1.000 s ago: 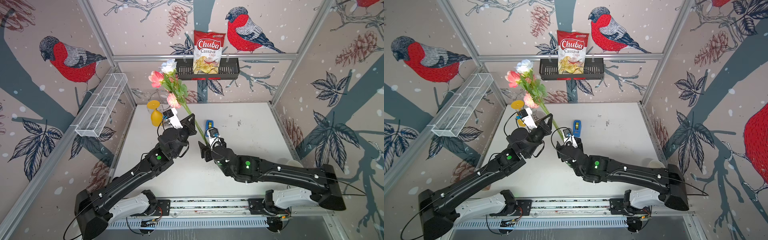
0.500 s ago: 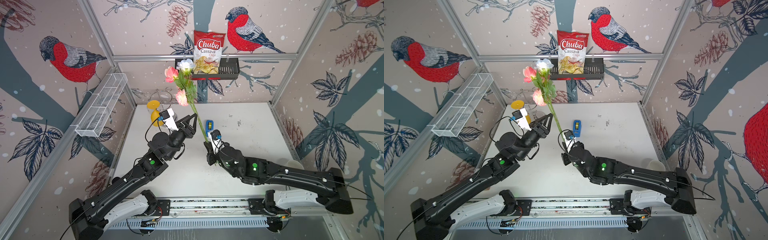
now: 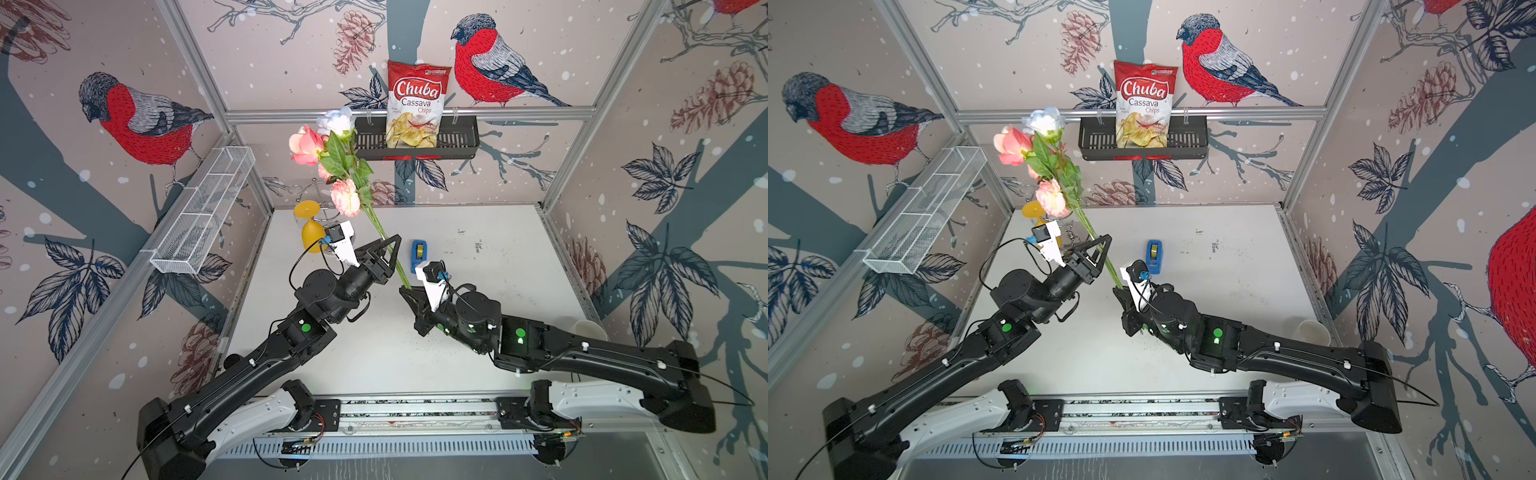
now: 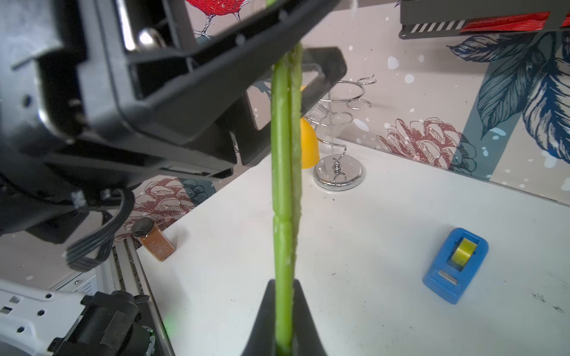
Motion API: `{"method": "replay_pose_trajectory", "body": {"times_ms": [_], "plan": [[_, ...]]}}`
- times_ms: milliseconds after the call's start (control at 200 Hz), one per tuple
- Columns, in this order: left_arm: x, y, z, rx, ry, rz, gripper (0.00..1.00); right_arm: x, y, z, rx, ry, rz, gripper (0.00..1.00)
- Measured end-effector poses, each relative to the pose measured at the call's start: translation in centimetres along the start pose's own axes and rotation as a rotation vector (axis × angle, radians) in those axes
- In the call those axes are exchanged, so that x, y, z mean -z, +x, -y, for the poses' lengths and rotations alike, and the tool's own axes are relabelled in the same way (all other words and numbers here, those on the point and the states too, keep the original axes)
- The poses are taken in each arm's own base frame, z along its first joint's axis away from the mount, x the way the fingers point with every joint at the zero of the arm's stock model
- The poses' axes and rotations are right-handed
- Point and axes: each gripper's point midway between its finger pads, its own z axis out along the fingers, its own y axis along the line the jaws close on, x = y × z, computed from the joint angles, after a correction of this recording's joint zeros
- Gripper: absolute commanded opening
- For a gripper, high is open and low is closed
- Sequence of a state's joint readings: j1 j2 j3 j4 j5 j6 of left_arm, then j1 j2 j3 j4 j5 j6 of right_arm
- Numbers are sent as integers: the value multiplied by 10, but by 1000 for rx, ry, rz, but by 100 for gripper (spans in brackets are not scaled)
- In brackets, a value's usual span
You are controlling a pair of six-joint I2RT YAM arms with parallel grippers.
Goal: Wrap bouquets with tape
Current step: Wrap the tape around the bouquet.
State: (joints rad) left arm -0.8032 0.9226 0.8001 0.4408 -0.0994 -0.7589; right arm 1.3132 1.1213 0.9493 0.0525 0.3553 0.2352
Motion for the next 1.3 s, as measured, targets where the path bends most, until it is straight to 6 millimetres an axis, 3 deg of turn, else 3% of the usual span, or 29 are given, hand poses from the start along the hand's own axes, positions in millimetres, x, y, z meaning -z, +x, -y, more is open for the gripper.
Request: {"method": "replay_pose_trajectory", "body": {"times_ms": [255,370,570,615,655,695,745,886,1021,1196,1246,1301], "plan": [[8,-7,13,-6,92,34,21,9,10,-12,-47,-137,1,0],[7,-4,28,-14,177,16,0,14,9,-18,-89,-213,16,0],[5,0,43,-13,267,-1,0,23,6,-23,-174,-331,51,0],[5,0,45,-14,272,-6,0,24,6,-24,-189,-341,52,18],[4,-2,45,-16,267,-6,0,25,3,-24,-191,-343,58,49],[4,-5,44,-25,244,-2,0,27,-1,-25,-192,-334,67,66],[0,-11,36,-35,175,14,0,27,-6,-24,-190,-301,76,75],[-7,-22,0,-76,-83,64,0,15,-17,-9,-162,-95,79,82],[-4,-10,-38,-109,-252,48,0,-9,-7,0,-86,82,18,81],[-1,-14,-40,-114,-275,65,0,-40,15,16,35,261,-64,67],[-1,-14,-40,-113,-274,66,0,-45,20,19,66,292,-81,51],[0,-15,-39,-111,-268,66,0,-49,24,21,89,319,-97,21]]}}
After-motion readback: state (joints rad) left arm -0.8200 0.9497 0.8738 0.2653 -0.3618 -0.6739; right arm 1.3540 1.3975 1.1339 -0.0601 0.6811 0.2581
